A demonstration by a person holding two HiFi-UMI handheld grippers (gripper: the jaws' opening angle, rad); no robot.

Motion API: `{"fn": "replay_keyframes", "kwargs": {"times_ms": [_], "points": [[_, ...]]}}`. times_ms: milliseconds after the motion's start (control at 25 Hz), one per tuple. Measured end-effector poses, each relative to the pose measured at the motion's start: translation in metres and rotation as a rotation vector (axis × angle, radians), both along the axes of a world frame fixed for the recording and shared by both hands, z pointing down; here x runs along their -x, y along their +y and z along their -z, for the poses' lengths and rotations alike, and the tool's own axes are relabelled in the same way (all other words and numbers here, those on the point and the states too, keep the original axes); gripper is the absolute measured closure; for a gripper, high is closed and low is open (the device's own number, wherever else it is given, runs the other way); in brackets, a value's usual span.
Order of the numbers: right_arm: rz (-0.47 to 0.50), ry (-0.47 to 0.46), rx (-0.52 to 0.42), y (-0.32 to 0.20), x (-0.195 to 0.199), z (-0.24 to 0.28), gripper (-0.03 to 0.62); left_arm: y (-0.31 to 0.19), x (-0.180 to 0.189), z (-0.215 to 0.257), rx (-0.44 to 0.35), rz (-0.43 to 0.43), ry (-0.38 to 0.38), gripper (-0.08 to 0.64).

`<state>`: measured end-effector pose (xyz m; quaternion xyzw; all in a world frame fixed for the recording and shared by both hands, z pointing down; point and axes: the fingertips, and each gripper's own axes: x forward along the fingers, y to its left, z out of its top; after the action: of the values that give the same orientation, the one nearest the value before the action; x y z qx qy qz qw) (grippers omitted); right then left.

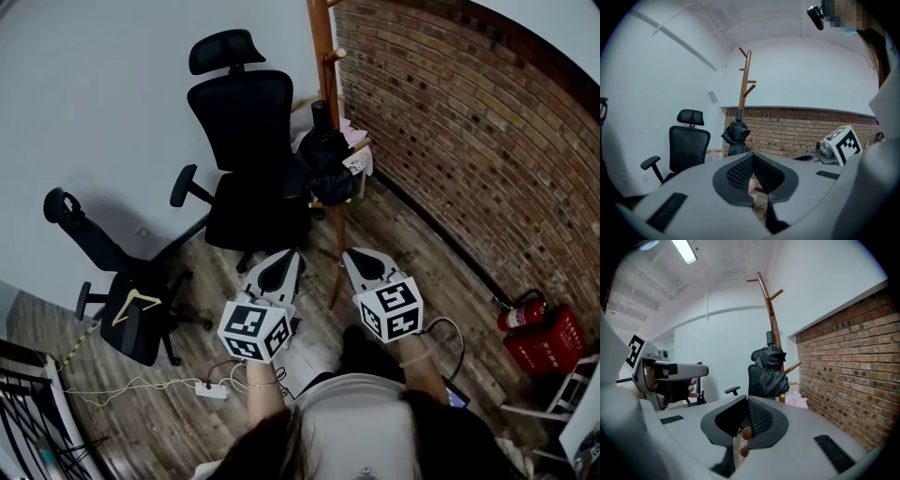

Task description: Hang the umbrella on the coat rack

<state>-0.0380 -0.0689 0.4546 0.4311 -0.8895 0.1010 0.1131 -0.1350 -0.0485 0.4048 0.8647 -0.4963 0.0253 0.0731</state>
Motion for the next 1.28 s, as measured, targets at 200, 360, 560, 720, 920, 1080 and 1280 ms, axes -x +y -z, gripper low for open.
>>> {"fn": "replay_keyframes", "kwargs": {"times_ms": [200, 360, 560, 720, 920, 1080, 1280], "points": [[-0.026, -0.017, -0.043, 0.022, -0.005, 0.013, 0.552, 0.022, -0.008, -0.001, -0.008, -0.023, -0.032, 0.551], [-0.058, -0.035, -0.031, 0.039, -0.011, 0.016, 0.552, 0.042, -0.017, -0.007, 0.004, -0.046, -0.077, 0.551], [-0.087, -0.04, -0.023, 0.061, -0.018, 0.013, 0.554, 0.067, -0.022, -0.007, 0.001, -0.056, -0.078, 0.551], [-0.102, -0.06, -0.024, 0.078, -0.022, 0.015, 0.554, 0.085, -0.024, -0.01, -0.001, -0.059, -0.093, 0.551], [-0.123, -0.052, -0.039, 0.101, -0.029, 0.016, 0.554, 0.105, -0.027, -0.01, -0.003, -0.064, -0.055, 0.551], [-0.129, -0.054, -0.044, 0.118, -0.034, 0.014, 0.554, 0.123, -0.034, -0.016, 0.004, -0.073, -0.052, 0.551], [-0.12, -0.057, -0.056, 0.133, -0.032, 0.018, 0.554, 0.138, -0.037, -0.014, -0.004, -0.076, -0.058, 0.551]]}}
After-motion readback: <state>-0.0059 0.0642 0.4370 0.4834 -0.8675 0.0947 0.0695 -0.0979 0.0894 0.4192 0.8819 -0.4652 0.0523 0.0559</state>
